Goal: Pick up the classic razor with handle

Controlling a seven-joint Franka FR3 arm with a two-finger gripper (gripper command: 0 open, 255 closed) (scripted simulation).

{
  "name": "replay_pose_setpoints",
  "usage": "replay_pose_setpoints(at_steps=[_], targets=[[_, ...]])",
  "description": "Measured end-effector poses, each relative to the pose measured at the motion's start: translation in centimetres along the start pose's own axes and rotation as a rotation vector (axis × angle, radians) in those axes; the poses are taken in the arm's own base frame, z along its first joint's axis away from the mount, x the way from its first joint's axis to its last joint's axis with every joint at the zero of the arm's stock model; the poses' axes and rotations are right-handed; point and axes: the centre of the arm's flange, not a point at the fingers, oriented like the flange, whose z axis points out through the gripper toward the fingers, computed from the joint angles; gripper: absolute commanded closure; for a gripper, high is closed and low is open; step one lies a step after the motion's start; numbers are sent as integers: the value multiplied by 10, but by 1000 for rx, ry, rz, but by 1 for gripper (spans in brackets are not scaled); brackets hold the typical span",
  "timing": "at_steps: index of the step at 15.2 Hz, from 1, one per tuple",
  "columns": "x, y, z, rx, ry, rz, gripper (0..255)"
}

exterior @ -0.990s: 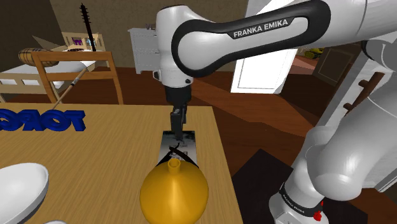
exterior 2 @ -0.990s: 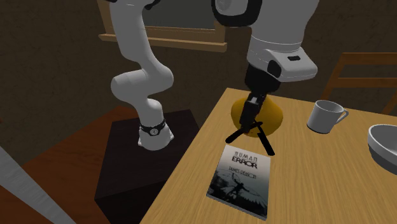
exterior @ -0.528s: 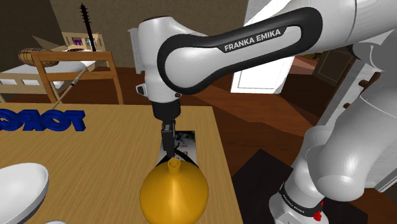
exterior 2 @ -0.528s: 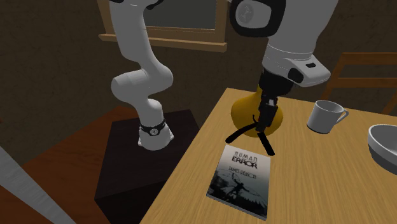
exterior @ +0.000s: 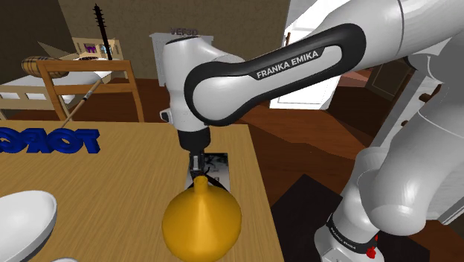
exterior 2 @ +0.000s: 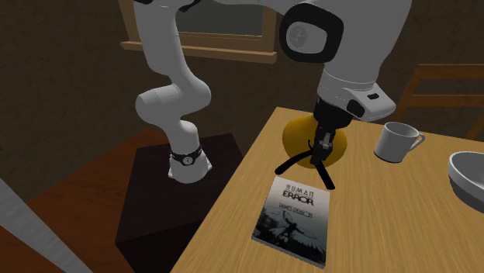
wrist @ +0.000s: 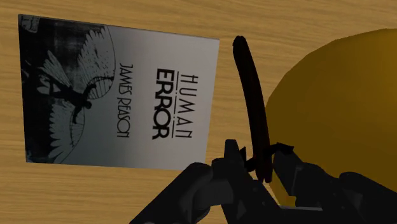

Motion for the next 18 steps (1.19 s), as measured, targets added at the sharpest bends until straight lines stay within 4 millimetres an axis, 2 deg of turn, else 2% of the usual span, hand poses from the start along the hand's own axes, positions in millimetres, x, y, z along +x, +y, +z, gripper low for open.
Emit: replay_pose_setpoints(at_steps=[8,18], targets=[[0,0,0,0,0,0,255],[-5,-6,-46,0,-1,0,255]])
